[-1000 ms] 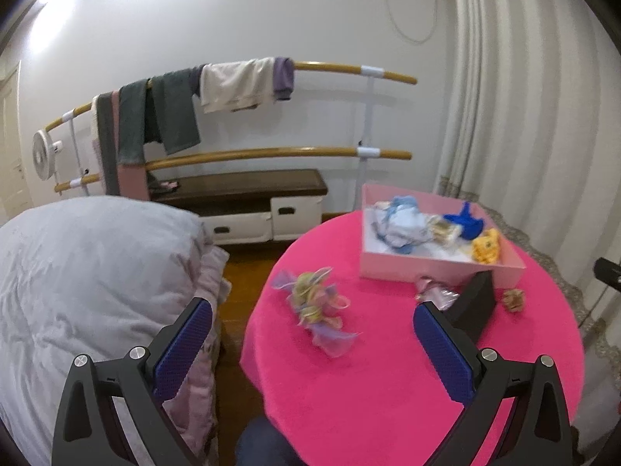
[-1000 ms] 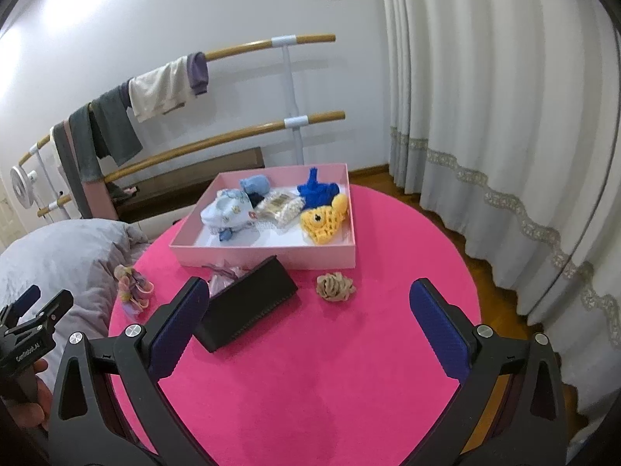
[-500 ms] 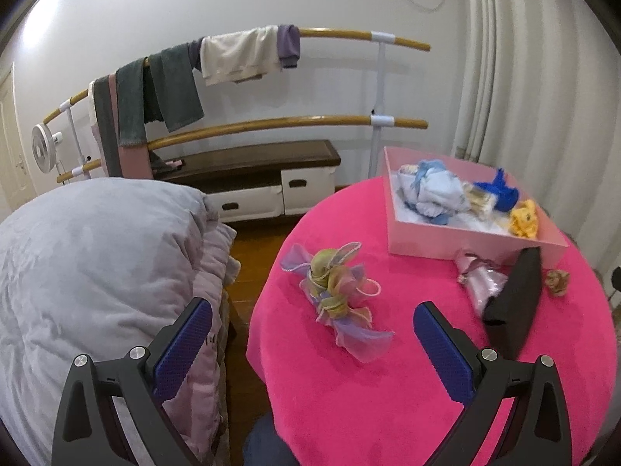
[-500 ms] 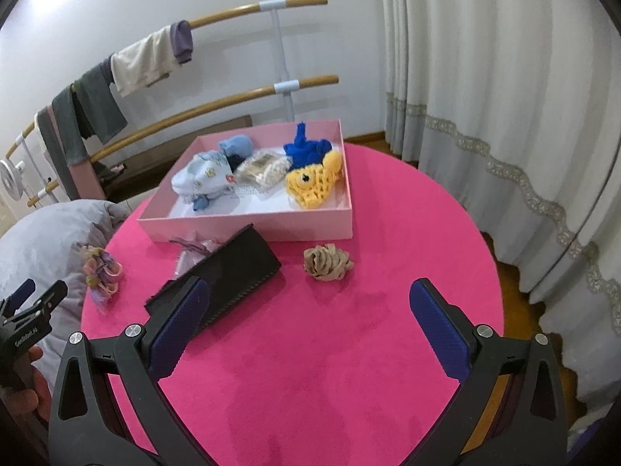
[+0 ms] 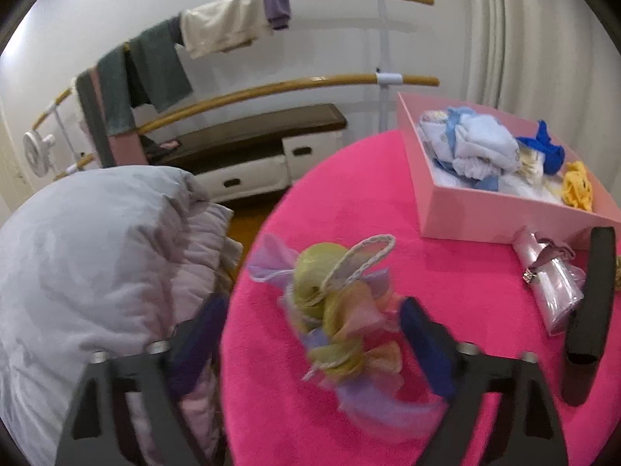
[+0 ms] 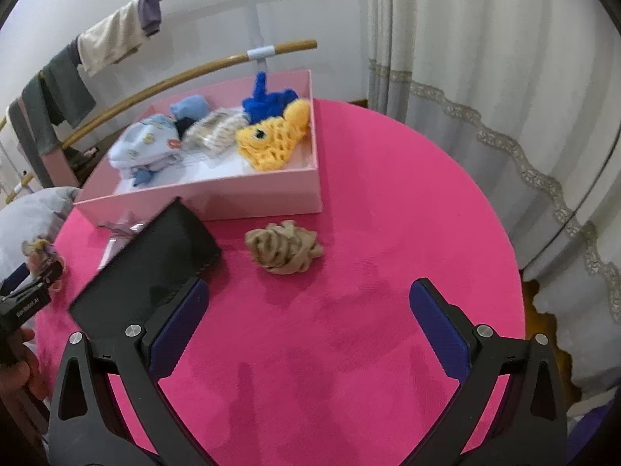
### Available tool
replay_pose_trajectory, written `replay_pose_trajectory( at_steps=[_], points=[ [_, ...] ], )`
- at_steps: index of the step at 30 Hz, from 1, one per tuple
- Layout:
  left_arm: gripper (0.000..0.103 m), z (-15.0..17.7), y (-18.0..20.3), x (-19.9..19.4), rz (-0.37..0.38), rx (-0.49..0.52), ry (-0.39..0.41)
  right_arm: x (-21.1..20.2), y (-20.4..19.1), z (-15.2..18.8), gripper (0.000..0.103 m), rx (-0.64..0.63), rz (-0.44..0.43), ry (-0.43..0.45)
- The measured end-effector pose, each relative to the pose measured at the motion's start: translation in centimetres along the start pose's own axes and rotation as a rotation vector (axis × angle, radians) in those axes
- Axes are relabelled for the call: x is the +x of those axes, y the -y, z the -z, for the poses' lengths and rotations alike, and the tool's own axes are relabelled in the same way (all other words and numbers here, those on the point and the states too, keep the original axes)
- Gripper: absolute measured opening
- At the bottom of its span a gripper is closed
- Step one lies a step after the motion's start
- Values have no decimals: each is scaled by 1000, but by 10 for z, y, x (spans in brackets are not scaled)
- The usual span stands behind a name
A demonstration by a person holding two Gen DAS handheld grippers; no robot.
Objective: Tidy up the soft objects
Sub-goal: 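Grasp the beige scrunchie with the right tool while the left tool grasps the pastel ribbon bow, then release the scrunchie into the box with the right tool while the left tool releases the bow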
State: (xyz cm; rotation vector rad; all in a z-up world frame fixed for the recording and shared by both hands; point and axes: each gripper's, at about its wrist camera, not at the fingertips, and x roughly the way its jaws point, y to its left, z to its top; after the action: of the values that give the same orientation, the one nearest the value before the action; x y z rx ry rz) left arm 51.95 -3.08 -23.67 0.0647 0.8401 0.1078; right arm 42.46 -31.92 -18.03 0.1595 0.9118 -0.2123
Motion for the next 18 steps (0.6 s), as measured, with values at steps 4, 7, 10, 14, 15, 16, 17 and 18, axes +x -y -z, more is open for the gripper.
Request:
replay_pose_trajectory(
  at_steps=[4,7,10,14,15,16,17,18],
  points=[
    [43,-9,7,20,35,11,-30,17,9,-5,103,12,11,-15],
    [36,-14,11,24,59,13,-27,29,9,-9,103,9,5,-19],
    [32,-16,14,22,92,9,-21,39,6,-12,93,4,-13,-26],
    [31,-12,15,11,123,14,-7,48,-1,-14,69,-25,-22,-25],
    [31,-10,15,7,129,17,-4,47,-2,-14,52,-31,-36,-18],
    [31,-6,13,1,132,19,0,45,-2,-14,35,-30,-47,-12],
    [31,-4,12,-4,138,22,2,45,-2,-14,33,-27,-49,-13],
    [31,-3,13,-7,143,25,5,44,-1,-13,32,-23,-62,-15]
  ],
)
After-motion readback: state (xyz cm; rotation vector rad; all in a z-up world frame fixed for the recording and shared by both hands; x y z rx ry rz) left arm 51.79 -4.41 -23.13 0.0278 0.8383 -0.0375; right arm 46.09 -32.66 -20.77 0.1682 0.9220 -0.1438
